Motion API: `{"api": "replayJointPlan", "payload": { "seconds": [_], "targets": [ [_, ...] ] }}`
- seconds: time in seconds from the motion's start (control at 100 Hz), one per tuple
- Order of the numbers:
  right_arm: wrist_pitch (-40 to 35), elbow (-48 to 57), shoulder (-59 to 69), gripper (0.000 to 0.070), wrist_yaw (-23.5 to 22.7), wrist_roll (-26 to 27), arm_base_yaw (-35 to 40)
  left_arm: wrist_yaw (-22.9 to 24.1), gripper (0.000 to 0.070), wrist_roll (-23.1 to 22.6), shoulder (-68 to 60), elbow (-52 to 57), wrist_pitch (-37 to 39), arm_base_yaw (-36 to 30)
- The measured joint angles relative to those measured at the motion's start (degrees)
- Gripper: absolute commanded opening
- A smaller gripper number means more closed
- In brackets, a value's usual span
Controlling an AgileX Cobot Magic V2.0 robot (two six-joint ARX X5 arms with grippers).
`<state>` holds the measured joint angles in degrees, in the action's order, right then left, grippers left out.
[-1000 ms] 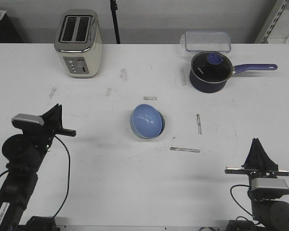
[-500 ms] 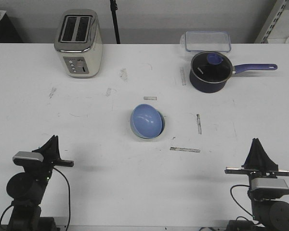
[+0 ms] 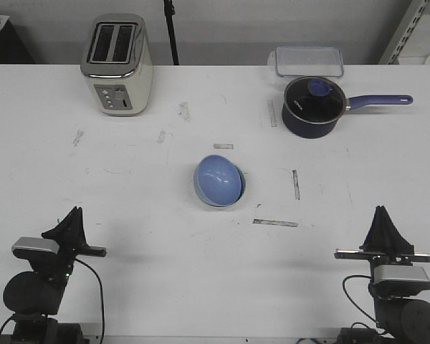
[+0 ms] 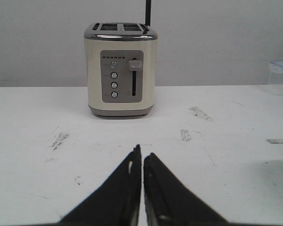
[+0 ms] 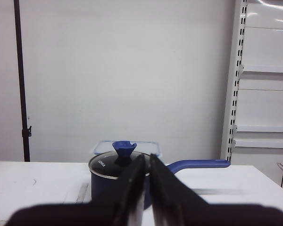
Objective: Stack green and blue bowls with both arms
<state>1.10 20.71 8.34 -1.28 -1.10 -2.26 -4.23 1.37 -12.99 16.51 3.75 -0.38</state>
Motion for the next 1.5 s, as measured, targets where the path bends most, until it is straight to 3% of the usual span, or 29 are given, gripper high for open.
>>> {"api": "replayJointPlan", "payload": {
  "seconds": [0.3,0.46,0.76,1.5],
  "targets": [
    [-0.02,0.00,0.00,0.0004,0.00,-0.02,0.00,0.15,0.0002,0.00,0.59,-0.66,1.53,-0.02],
    [0.00,0.00,0.00,0.0004,0.02,-0.02,0.00,4.17,0.0002,0.00,3.32,-6.14,7.41,-1.62],
    [0.00,0.00,0.00,0.0003,0.00,-0.02,0.00,5.99,0.0001,-0.02,8.94,-10.95,7.15,-1.99],
    [0.00,0.00,0.00,0.0003,0.00,0.00,0.00,3.85,0.0003,-0.02,12.70,-14.56,5.84,-0.76]
  ]
}}
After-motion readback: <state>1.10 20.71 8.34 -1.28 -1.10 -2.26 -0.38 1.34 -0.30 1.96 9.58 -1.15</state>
